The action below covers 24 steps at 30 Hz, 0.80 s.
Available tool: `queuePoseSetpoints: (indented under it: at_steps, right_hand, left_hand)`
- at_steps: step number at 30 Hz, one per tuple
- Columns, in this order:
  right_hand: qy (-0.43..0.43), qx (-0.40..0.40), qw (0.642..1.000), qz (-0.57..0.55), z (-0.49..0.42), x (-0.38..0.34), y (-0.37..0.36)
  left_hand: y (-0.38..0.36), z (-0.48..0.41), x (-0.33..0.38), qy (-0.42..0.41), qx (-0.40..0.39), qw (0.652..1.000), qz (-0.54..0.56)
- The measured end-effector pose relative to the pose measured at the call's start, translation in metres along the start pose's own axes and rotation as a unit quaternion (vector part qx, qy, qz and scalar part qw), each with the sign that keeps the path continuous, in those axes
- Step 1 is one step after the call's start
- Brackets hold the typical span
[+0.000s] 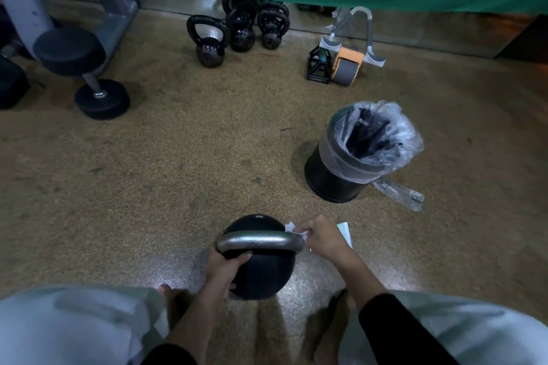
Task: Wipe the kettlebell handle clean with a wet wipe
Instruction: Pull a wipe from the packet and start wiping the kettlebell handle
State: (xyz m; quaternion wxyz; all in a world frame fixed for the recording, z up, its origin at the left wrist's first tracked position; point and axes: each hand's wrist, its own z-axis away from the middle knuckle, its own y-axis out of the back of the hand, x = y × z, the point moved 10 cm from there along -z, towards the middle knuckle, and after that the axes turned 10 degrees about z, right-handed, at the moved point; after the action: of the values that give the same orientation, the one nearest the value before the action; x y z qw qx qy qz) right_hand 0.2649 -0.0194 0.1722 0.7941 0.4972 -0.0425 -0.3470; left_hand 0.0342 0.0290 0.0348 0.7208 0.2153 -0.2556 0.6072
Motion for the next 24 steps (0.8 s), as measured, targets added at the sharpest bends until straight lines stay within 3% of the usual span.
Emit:
queuePoseSetpoints:
  at_steps: [2,6,11,17,24]
  right_hand:
    - [-0.004,-0.043,0.998,0.051,-0.006,-0.008,-0.006]
    - [-0.002,-0.05,0.997,0.062,-0.012,-0.026,-0.006]
    - [0.01,0.033,0.999,0.021,0.012,-0.013,0.009]
    - [-0.028,0.004,0.999,0.036,0.004,-0.008,-0.011]
    - [-0.044,0.075,0.996,0.029,0.027,0.002,-0.004]
  left_hand:
    - [0.0,0.0,0.0,0.001,-0.003,1.0,0.002]
    - [-0.002,0.001,-0.001,-0.003,-0.008,1.0,0.005]
    - [-0.001,0.002,0.0,-0.003,-0.003,1.0,-0.002]
    - [-0.002,0.0,-0.004,0.0,-0.007,1.0,0.005]
    - [0.002,-0.001,-0.001,0.006,0.006,1.0,-0.018]
